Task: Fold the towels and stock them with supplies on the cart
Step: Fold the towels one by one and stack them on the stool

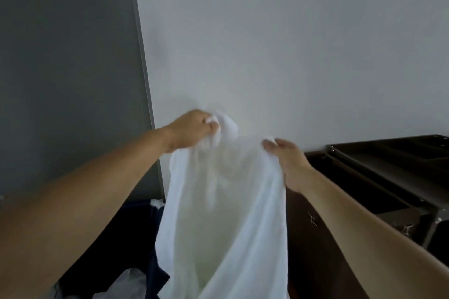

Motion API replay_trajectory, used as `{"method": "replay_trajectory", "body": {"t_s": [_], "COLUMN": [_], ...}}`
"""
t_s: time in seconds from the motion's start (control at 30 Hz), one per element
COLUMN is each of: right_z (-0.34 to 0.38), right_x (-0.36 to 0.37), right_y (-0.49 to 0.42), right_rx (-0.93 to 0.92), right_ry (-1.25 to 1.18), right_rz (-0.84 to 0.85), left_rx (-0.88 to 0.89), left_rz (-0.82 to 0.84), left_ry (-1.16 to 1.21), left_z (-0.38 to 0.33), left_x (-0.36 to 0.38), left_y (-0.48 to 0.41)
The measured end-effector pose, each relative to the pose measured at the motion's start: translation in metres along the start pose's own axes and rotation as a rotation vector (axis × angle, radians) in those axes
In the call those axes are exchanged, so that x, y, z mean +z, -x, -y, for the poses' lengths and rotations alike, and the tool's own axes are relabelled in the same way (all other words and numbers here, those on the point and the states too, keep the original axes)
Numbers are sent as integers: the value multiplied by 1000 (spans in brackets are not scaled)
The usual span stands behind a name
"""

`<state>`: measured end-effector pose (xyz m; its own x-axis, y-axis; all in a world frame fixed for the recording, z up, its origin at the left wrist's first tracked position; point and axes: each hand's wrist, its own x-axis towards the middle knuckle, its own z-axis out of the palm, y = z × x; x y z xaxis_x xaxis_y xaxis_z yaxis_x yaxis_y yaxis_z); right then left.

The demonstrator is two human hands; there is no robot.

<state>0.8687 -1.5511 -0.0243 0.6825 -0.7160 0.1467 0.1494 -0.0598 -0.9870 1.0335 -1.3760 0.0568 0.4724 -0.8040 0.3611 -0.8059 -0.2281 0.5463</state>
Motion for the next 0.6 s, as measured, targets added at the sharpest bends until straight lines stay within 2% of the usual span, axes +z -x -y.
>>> {"method": "replay_trajectory", "body": {"t_s": [0.03,0.1,0.17,0.23,0.3,0.33,0.4,0.53,0.6], "right_z": [24,60,84,93,86,77,47,-20,-28], "right_x": [3,11,20,25,24,22,16,14,8], "right_y": [-2,-3,0,1,1,0,1,21,23], "right_rx": [-128,-342,-382,-374,-349,-301,-146,171,214], "right_ry": [98,398,519,490,405,340,184,105,76], "right_rz": [37,193,359,430,359,315,330,430,324], "left_rx": [2,-19,-38,-55,-79,-81,-55,-5,-9], "left_rz": [152,346,435,430,279,172,-27,-357,-466], "left_ry": [35,241,546,709,716,689,668,981,869], "left_z": [4,0,-5,-13,-21,-26,-39,-62,-54], "left_x": [8,20,25,23,19,16,7,-23,-30], "left_y": [6,18,21,23,22,20,12,-11,-17]}}
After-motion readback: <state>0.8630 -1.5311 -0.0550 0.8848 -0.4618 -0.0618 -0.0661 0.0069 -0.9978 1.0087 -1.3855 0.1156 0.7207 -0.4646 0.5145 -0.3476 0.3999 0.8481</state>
